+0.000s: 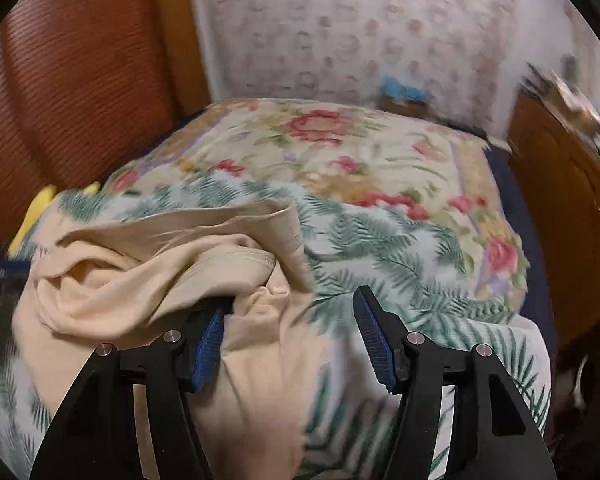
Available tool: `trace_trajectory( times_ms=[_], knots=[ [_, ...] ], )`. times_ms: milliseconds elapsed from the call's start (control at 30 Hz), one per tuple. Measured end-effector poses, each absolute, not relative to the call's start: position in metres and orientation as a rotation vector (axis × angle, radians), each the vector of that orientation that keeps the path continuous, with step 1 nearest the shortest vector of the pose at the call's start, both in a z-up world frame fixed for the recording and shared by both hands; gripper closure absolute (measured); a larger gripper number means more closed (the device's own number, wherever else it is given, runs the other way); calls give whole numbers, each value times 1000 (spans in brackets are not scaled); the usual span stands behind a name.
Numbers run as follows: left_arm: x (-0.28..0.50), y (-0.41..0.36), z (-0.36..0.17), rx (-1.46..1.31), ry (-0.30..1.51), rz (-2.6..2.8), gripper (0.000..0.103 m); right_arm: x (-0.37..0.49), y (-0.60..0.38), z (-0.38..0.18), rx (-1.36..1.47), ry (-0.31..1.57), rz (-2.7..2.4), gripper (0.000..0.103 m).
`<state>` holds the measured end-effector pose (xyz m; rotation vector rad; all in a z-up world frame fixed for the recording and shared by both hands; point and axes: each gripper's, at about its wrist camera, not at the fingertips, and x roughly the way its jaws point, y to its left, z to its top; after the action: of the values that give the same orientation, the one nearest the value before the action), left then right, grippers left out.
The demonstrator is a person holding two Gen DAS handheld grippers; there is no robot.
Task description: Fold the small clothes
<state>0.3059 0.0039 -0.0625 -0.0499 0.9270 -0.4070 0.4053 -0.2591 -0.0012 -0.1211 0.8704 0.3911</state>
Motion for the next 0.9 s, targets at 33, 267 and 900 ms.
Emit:
trace_trajectory(
  times_ms=[33, 267, 900],
  knots=[
    [310, 1, -62, -35, 922, -401, 77, 409, -262, -1, -121, 867, 358, 40],
    [347, -13, -67, 26, 925, -390, 77, 409, -274, 6, -107, 859, 368, 40],
    [388, 2, -72, -63, 910, -322, 77, 440, -263, -4, -41, 915, 395, 100]
  ],
)
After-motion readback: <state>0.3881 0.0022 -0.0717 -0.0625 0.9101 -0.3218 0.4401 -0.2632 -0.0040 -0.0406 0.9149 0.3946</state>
